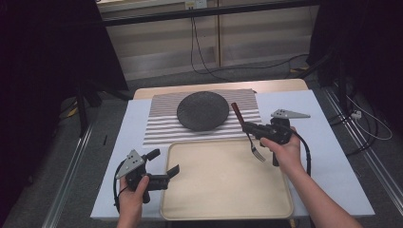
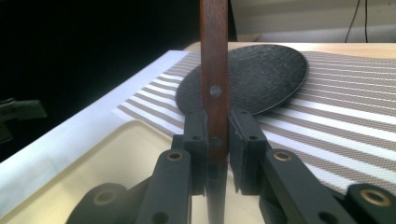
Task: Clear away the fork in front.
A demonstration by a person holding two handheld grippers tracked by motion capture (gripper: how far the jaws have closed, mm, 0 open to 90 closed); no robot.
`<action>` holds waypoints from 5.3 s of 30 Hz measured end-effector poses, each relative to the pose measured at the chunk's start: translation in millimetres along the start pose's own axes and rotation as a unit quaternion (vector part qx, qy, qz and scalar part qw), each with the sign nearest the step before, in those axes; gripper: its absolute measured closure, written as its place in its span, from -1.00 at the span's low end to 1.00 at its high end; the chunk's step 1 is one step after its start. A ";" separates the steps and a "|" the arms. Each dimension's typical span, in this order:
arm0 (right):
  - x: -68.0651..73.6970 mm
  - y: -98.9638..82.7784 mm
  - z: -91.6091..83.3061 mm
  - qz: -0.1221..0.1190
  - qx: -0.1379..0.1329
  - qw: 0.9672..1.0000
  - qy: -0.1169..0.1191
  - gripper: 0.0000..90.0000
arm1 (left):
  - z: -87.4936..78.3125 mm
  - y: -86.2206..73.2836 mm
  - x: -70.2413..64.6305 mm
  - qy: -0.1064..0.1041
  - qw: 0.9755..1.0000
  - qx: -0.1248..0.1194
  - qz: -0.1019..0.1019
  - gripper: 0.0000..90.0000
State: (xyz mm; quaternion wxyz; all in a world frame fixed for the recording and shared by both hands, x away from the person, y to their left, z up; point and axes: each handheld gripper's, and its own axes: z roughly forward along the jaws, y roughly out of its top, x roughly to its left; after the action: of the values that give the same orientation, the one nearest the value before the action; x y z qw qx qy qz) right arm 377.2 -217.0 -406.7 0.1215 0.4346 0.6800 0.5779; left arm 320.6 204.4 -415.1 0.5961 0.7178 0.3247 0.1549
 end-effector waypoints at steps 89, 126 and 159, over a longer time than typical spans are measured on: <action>31.4 -35.3 -35.9 -0.095 -0.039 0.995 -0.016 -0.37 | 71.0 61.1 -15.0 -0.107 0.987 0.042 -0.113 0.80; 16.1 -47.6 -68.2 -0.101 -0.030 0.993 -0.046 -0.43 | 39.6 27.5 21.8 -0.099 0.982 0.080 -0.139 0.79; 7.6 -56.1 -70.8 -0.087 -0.043 0.994 -0.050 -0.48 | 51.2 -21.8 47.7 -0.039 0.985 0.098 -0.140 0.50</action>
State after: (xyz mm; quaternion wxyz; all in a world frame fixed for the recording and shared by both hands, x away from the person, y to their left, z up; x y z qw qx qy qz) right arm 300.2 -257.0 -432.8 0.2240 0.3967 0.6828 0.5712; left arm 381.0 198.4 -456.2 0.5511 0.7257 0.4119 0.0091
